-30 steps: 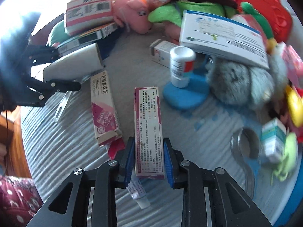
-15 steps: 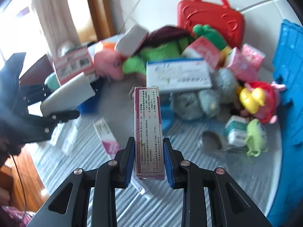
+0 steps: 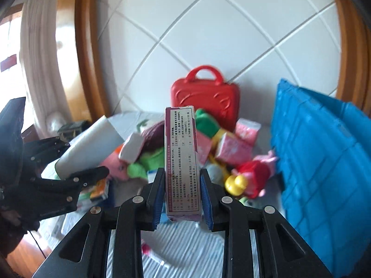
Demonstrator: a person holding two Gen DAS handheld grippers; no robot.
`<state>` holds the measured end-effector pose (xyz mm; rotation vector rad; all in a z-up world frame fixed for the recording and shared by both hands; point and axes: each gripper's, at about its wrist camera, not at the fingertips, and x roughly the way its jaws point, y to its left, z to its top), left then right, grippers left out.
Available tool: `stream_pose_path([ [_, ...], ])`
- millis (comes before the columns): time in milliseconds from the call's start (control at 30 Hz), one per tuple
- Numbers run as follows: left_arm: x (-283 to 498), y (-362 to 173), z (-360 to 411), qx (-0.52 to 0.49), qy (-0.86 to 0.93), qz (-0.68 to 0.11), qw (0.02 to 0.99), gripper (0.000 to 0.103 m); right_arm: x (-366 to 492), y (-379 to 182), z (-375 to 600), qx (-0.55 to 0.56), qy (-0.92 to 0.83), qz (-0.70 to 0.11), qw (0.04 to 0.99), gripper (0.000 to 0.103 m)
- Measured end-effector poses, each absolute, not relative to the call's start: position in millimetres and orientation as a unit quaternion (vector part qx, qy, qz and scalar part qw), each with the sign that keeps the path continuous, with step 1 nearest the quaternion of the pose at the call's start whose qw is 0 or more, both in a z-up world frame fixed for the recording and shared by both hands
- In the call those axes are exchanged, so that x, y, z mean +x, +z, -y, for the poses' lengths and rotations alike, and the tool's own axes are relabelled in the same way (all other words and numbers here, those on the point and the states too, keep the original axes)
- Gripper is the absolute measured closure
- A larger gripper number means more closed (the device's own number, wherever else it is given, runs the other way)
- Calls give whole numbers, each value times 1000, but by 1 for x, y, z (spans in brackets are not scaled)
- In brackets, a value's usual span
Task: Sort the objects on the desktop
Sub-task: 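Lift the roller and ointment box and carry both over the blue crate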
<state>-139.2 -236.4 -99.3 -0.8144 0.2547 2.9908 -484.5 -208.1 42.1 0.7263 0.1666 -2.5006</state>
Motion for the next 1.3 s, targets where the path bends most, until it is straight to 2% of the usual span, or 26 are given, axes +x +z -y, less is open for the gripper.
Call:
stream_pose_path([
  [267, -157, -41, 193, -201, 973, -86, 68, 58, -458, 100, 167, 217, -962, -31, 165, 75],
  [667, -178, 30, 64, -116, 976, -131, 133, 58, -401, 172, 55, 128, -990, 8, 55, 75],
  [1000, -248, 50, -40, -120, 975, -134, 129, 58, -409, 184, -68, 126, -992, 15, 6, 75],
  [1300, -312, 60, -90, -145, 973, -147, 108, 58, -451, 176, -139, 145, -989, 33, 0, 75],
])
